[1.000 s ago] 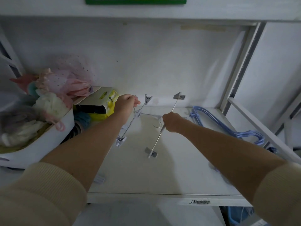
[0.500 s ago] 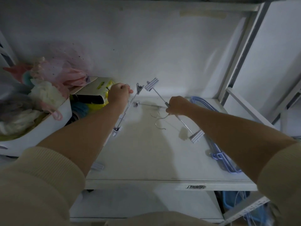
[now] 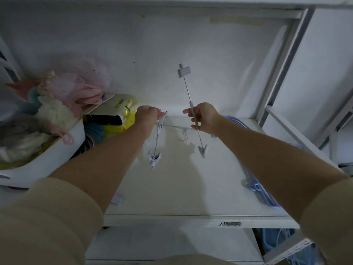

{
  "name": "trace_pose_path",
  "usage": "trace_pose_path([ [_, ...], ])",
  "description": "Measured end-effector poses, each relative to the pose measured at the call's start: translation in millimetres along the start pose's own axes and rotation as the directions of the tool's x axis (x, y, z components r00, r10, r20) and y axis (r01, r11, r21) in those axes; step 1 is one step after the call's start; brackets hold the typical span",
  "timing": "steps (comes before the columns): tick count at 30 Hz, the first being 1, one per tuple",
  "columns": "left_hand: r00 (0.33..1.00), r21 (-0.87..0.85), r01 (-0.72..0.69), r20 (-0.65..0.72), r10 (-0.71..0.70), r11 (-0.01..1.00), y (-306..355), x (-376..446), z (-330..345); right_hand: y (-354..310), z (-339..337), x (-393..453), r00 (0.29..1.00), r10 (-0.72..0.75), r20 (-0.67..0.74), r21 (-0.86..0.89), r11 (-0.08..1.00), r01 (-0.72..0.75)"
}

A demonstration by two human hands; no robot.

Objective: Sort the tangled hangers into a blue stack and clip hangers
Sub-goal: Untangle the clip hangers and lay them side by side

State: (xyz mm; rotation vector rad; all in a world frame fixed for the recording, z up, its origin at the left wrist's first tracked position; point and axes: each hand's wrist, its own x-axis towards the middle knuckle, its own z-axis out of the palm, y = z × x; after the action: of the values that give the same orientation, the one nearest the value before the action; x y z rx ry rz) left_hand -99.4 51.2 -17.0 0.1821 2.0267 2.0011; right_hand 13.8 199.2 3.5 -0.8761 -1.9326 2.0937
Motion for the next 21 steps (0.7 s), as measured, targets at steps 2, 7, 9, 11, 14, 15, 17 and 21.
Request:
trace_pose_path([
  [2,1.000,-0.034,0.000,0.030,0.001,0.999,0,2,2,-1,4,0,1.000,0.012,0.004,0.081,0.997,-0.012],
  [7,0.992,0.081,0.008,0.122,-0.018,0.997,9,-12,9,9,12,12,0.966,-0.239,-0.103,-0.340,0.921,0.191],
  [9,0.990,0.130,-0.032,0.140,0.013,0.991,12,-19,8,14,11,13,0.944,-0.324,-0.067,-0.435,0.860,0.265],
  [11,0.984,0.115,-0.049,0.176,0.029,0.992,12,-17,4,17,11,9,0.936,-0.353,0.007,-0.536,0.788,0.302],
  [14,0.966,0.012,0.009,0.257,-0.012,1.000,11,-16,0,19,15,9,0.937,-0.349,0.037,-0.609,0.735,0.298],
  [15,0.965,0.004,0.019,0.262,-0.019,1.000,10,-17,0,20,17,9,0.932,-0.361,0.033,-0.625,0.720,0.301],
  [17,0.965,0.036,0.011,0.261,-0.020,0.999,12,-20,4,23,19,11,0.899,-0.435,0.051,-0.660,0.661,0.357],
  [21,0.956,0.094,-0.009,0.293,-0.019,0.996,14,-26,6,25,21,9,0.821,-0.560,0.106,-0.729,0.518,0.448],
])
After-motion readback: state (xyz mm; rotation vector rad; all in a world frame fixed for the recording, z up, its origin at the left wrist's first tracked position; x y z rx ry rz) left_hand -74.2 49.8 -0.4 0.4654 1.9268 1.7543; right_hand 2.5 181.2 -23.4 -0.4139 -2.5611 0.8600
